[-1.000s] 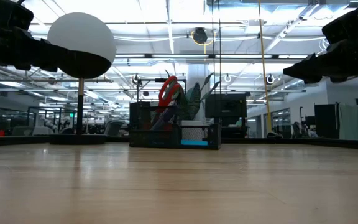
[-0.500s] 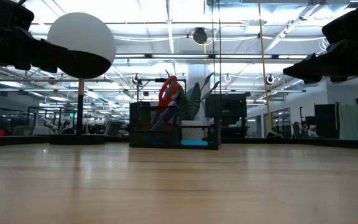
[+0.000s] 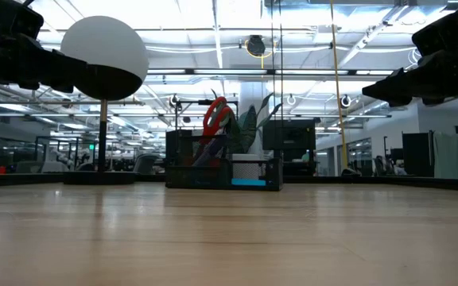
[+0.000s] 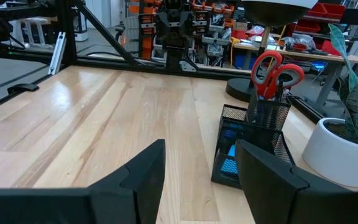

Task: Pick and place office supplies into organizer
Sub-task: Return to Home Position

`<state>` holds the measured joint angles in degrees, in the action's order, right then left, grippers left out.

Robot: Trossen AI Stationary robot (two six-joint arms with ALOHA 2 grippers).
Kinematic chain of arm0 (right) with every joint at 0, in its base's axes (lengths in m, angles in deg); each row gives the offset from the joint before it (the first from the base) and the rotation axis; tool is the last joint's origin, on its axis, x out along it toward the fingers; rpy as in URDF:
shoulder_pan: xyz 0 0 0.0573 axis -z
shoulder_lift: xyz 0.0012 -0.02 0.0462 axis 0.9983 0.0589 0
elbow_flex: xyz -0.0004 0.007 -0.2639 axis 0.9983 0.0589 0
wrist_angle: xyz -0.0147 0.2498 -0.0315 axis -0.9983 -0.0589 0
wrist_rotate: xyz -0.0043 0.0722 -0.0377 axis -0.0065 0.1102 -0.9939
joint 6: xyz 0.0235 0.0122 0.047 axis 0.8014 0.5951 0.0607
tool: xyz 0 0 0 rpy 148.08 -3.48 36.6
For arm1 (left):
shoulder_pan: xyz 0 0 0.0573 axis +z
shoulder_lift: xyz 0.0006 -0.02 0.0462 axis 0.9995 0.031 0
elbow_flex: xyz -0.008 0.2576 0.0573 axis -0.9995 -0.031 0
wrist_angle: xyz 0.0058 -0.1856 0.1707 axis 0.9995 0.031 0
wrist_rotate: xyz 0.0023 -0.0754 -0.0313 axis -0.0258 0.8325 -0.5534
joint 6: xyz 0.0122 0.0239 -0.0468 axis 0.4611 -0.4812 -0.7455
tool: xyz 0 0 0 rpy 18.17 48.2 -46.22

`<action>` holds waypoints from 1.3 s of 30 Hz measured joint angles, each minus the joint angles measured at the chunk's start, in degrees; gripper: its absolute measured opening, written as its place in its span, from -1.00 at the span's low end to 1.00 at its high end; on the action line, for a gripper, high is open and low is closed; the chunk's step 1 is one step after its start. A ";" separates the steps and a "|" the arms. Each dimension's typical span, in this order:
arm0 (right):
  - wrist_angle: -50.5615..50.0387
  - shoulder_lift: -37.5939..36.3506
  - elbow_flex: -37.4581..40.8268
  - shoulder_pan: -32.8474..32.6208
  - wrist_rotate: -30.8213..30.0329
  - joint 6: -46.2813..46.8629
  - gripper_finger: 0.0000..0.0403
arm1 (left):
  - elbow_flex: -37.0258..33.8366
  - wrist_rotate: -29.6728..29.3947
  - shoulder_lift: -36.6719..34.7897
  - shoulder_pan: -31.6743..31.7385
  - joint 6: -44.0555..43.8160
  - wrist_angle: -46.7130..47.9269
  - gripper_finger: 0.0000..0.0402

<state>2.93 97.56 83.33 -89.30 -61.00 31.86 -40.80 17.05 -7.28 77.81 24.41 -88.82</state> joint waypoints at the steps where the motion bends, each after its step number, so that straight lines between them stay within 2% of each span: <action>1: 0.00 0.00 0.00 0.00 -0.01 0.02 -0.07 | 0.00 0.00 0.00 0.00 0.00 0.00 -0.40; 39: 0.00 0.00 0.01 -0.01 0.00 0.01 -0.10 | 0.07 0.03 0.00 -0.01 0.00 -0.01 -0.40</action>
<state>2.93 97.56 83.34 -89.31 -61.00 31.87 -40.74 17.09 -7.28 77.79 24.41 -88.83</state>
